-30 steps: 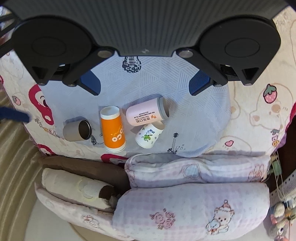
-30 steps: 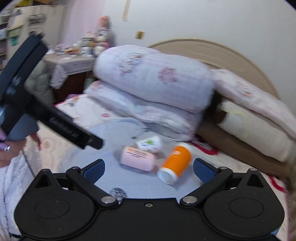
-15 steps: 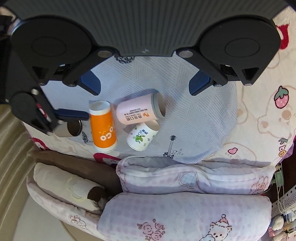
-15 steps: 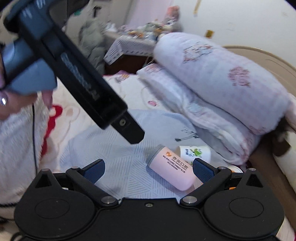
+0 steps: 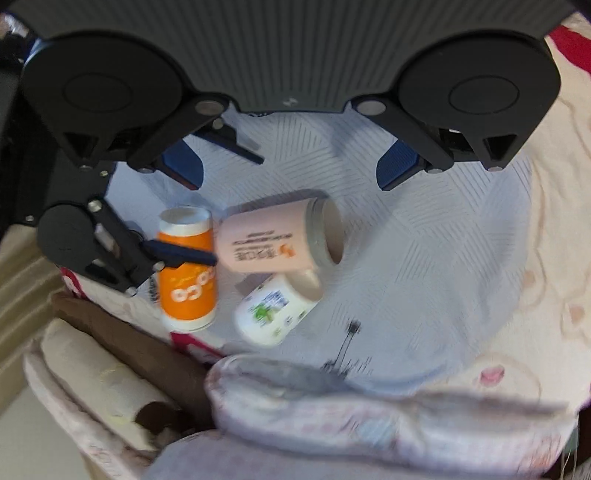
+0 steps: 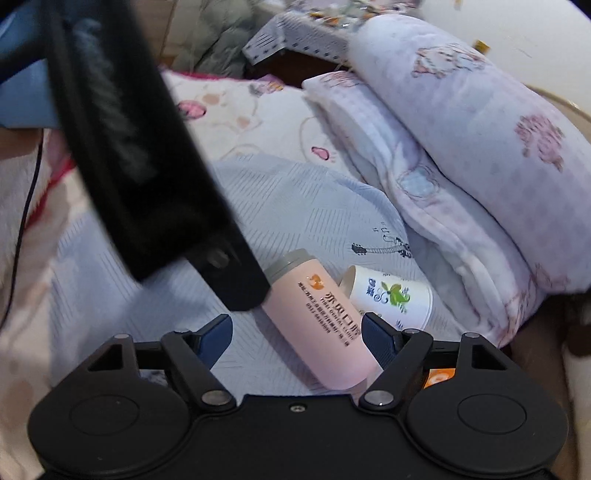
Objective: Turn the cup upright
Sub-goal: 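Close the right gripper around the pink cup's body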
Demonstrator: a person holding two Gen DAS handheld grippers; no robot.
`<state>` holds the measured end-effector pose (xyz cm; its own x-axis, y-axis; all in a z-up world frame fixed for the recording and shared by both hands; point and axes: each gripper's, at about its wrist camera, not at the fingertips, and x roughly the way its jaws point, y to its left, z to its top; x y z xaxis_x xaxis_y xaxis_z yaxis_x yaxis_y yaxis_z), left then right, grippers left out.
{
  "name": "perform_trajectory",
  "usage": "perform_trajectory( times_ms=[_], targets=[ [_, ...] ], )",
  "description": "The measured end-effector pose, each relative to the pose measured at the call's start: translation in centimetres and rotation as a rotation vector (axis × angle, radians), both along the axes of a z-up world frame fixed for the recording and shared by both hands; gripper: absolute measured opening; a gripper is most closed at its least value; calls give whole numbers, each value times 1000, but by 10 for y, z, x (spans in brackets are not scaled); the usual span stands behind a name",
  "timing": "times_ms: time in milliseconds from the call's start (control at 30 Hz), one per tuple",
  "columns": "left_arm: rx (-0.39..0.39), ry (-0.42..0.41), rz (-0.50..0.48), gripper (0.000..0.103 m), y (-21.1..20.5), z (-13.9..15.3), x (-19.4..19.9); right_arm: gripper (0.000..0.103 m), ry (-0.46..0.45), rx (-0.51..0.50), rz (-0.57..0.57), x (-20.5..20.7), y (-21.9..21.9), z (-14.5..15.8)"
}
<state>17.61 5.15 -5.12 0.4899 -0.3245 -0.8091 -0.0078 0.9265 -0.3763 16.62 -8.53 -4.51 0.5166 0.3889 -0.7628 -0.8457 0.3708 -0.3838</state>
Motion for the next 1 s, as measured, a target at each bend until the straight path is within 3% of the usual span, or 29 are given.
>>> perform_trajectory(
  times_ms=[167,367,567,733,833,1000],
  targets=[
    [24,-2,32,100,5,-9,4,78,-3,-67,43,10,11,-14],
    [11,-10,48,99,10,-8,3,78,-177,-163,79,11,16,-34],
    [-2,3,83,99,15,-16,13,78,-149,-171,93,25,16,-42],
    [-35,9,79,88,18,-21,20,77,-80,-213,103,43,21,-56],
    [-58,15,72,81,16,-24,26,75,-57,-192,88,49,22,-53],
    [-103,22,84,81,20,-24,25,70,-76,-147,99,40,23,-49]
  ],
)
